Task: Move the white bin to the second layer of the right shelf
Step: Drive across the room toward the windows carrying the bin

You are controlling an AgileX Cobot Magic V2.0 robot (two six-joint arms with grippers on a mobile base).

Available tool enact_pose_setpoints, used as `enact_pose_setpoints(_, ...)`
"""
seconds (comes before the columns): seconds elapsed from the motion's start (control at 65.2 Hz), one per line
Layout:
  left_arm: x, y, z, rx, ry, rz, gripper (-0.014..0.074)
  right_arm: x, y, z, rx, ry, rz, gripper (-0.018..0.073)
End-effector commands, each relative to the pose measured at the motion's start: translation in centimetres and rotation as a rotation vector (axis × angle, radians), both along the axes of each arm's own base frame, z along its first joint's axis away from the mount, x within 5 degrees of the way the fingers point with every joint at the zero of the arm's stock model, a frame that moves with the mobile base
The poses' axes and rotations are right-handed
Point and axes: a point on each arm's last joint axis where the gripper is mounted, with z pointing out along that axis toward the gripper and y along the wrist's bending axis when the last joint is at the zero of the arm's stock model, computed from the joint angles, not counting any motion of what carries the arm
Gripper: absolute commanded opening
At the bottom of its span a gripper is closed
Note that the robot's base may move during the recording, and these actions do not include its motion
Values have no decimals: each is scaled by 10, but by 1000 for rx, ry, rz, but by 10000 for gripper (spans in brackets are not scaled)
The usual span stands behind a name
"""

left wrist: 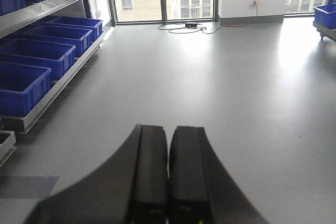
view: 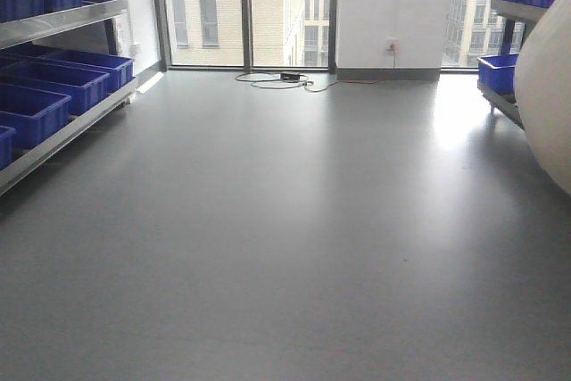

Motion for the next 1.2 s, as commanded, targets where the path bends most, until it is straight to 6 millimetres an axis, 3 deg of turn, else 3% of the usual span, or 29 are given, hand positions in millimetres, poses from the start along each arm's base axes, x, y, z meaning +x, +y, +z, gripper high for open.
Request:
enact_pose_setpoints(0.0,1,0,-4,-10,-64,-5,85,2,0,18,16,-123,-3,48)
enact_pose_setpoints(1.181,1,0,-4,-10,-64,-5,85,2,0,18,16,-123,-3,48)
